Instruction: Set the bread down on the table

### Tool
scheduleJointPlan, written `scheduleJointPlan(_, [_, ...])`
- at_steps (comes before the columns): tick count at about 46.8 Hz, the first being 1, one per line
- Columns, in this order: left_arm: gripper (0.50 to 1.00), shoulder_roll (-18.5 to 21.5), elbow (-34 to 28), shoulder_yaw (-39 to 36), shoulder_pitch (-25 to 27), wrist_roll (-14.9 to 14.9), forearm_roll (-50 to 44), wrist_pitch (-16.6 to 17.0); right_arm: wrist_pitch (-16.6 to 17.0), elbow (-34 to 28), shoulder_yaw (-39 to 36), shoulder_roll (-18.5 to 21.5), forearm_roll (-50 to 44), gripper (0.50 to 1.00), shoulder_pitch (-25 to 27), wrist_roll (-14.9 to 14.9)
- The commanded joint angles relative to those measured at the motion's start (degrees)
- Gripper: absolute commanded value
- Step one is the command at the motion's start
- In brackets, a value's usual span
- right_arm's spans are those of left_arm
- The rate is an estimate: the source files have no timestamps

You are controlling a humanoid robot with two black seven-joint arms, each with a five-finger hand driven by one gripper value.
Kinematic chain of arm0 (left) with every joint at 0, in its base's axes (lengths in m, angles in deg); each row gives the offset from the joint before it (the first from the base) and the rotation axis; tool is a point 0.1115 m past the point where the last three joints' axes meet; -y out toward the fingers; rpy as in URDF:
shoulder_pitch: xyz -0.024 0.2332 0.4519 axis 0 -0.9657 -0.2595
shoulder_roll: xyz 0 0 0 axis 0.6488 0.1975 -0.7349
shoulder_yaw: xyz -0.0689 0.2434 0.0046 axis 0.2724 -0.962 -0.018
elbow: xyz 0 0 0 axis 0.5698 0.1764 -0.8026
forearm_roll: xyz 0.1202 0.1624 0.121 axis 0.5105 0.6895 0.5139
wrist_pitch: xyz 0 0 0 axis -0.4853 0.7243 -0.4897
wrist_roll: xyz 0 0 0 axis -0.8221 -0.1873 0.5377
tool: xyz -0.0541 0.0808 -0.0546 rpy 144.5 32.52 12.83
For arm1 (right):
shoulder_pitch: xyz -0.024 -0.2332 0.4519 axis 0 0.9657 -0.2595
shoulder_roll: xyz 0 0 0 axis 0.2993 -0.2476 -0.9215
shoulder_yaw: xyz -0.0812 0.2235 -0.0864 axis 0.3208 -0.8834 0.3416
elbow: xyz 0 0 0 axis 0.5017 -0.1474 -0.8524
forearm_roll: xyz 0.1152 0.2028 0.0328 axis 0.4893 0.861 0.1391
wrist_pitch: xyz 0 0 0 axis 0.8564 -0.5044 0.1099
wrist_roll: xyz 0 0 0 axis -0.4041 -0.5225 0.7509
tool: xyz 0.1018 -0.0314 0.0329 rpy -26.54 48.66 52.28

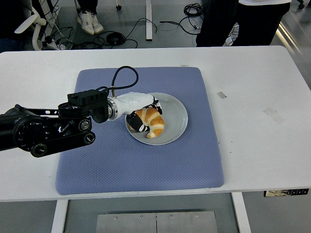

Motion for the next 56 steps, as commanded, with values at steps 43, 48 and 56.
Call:
scheduleJointPlan(43, [0.5,16.0,0.5,4.1,0.8,0.1,-2.7,0.0,0.0,0.0,0.0,0.0,0.0,1.0,0.0,0.0])
scheduleJointPlan(48, [0.5,17.7,1.3,4.0,0.0,0.5,-2.5,0.2,0.0,0.0,0.0,0.0,0.0,1.0,0.0,0.0])
scheduleJointPlan(56, [0.5,17.7,2.6,4.0,-2.5,1.5,-2.6,0.5,0.0,0.0,0.0,0.0,0.0,1.0,0.0,0.0])
